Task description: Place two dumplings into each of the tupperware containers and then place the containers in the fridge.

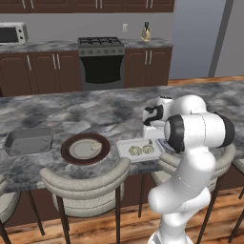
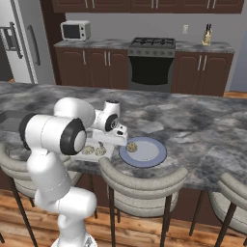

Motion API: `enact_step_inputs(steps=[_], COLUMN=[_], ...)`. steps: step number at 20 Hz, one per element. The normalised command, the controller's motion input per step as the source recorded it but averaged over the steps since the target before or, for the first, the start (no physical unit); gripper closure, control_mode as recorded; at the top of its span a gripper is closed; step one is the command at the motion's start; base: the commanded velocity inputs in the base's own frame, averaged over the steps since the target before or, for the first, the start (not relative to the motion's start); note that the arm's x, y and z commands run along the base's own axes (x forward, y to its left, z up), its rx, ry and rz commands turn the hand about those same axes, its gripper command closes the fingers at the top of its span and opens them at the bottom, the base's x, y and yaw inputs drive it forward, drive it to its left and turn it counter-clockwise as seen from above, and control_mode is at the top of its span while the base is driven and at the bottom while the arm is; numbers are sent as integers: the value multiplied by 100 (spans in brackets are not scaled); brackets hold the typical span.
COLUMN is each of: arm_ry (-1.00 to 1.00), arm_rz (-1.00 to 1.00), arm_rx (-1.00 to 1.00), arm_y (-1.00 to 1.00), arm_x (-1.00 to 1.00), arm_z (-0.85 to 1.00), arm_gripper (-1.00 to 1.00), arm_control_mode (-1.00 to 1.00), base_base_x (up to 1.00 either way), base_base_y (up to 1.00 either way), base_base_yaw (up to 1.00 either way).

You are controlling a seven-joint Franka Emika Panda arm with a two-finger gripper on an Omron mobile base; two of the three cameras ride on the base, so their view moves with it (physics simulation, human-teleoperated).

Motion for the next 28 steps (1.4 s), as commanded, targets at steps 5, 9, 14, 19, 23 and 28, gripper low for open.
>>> enact_step_inputs(steps=[5,9,14,19,23,28], arm_ry=[-1,-4,0,0,0,0], arm_rz=[0,0,0,0,0,0], arm_rx=[0,0,0,0,0,0], arm_y=[-20,-38,-14,0,0,0], arm_x=[19,29,2,0,0,0], arm_z=[-35,-20,0,-37,-36,-24], arm_gripper=[-100,-100,-100,-100,-100,-100], arm_control_mode=[-100,-100,-100,-100,-100,-100], base_base_x=[0,0,0,0,0,0], base_base_y=[0,0,0,0,0,0], base_base_yaw=[0,0,0,0,0,0])
